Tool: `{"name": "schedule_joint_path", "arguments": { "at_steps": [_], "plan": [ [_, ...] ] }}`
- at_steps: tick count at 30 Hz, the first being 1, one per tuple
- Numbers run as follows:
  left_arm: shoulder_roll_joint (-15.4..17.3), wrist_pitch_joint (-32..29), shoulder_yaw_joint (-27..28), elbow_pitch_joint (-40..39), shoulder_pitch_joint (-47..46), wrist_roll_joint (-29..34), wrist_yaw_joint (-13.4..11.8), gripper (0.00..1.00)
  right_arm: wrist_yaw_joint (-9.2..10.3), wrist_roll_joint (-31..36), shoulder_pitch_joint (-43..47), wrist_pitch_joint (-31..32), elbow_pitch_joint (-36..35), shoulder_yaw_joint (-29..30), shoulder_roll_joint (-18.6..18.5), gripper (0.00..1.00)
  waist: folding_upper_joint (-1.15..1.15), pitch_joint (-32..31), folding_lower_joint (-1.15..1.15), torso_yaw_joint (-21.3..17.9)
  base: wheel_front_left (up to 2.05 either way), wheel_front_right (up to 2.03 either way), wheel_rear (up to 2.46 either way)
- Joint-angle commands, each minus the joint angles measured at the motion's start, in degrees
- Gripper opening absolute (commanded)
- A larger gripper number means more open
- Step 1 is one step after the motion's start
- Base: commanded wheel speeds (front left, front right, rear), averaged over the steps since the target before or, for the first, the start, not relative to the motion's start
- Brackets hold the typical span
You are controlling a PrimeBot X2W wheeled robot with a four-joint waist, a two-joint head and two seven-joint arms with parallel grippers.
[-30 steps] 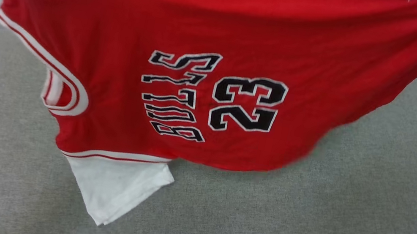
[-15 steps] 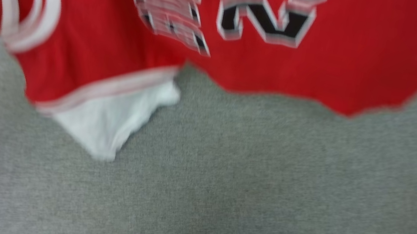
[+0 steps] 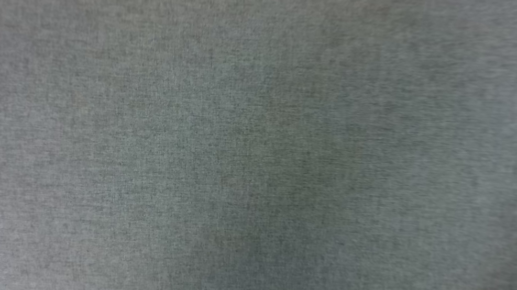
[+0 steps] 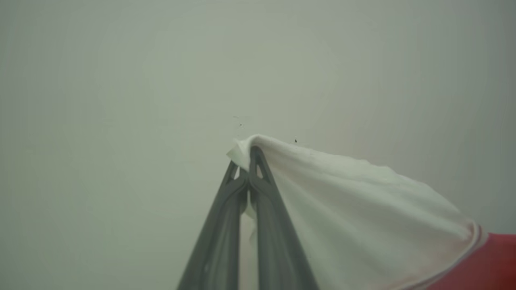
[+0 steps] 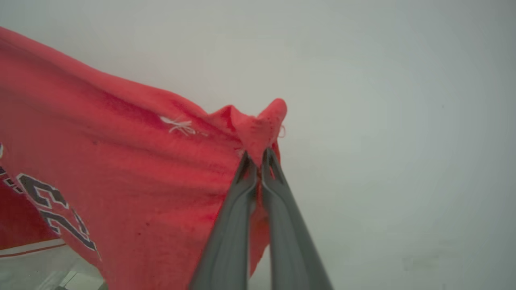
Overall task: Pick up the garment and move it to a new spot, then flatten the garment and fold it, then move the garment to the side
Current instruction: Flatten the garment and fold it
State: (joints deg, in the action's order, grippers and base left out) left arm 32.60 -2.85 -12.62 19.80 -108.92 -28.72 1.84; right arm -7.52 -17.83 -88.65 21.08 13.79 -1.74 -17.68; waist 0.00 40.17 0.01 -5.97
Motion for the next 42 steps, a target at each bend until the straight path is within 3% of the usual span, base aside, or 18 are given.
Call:
{"name": "schedule_joint_path", "arguments": {
  "at_steps": [1, 9, 18, 22, 29, 32, 36, 42],
  "plan": [
    [0.1, 1.5, -0.6, 1.2, -2.1, 1.5, -0.1, 0.0, 0.06, 1.4, -1.8, -1.4, 1.3, 0.0, 0.2, 0.0, 0.0, 2.8, -0.01, 1.1, 0.0, 0.0, 0.0],
    [-3.7, 11.4, -1.2, 11.9, 0.7, 1.0, 1.2, 0.0, 0.06, 4.6, -1.5, -9.7, 11.6, -3.1, 2.2, 0.0, 0.0, 5.0, -0.01, 3.3, 0.0, 0.0, 0.0],
    [-6.3, 16.8, -5.7, 13.8, 26.1, -0.9, 4.0, 0.0, 0.06, 2.0, 13.1, -16.1, 19.9, -7.7, 2.1, 0.0, 0.0, -1.5, -0.01, 5.4, 0.0, 0.0, 0.0],
    [-7.5, 17.4, -6.4, 10.8, 39.8, -3.0, 4.2, 0.0, 0.06, -0.5, 21.4, -16.4, 21.4, -11.2, 0.3, 0.0, 0.0, -6.6, -0.01, 6.5, 0.0, 0.0, 0.0],
    [-7.3, 16.5, -8.1, 2.6, 64.3, -5.5, 2.1, 0.0, 0.06, -6.6, 36.7, -17.1, 20.9, -16.4, -3.1, 0.0, 0.0, -16.4, -0.01, 7.9, 0.0, 0.0, 0.0],
    [-6.0, 13.9, -8.6, -2.1, 74.2, -7.1, 0.6, 0.0, 0.06, -9.3, 42.7, -16.9, 20.1, -17.1, -4.1, 0.0, 0.0, -19.8, -0.01, 8.1, 0.0, 0.0, 0.0],
    [-3.0, 8.7, -11.0, -8.7, 86.0, -8.9, 1.0, 0.0, 0.06, -12.4, 50.5, -16.7, 18.6, -16.2, -5.7, 0.0, 0.0, -23.4, -0.01, 8.7, 0.0, 0.0, 0.0],
    [0.7, 4.6, -12.4, -18.0, 99.5, -10.9, -1.5, 0.0, 0.06, -17.1, 61.5, -14.9, 15.3, -13.5, -7.1, 0.0, 0.0, -27.6, -0.01, 9.3, 0.0, 0.0, 0.0]
  ]
}}
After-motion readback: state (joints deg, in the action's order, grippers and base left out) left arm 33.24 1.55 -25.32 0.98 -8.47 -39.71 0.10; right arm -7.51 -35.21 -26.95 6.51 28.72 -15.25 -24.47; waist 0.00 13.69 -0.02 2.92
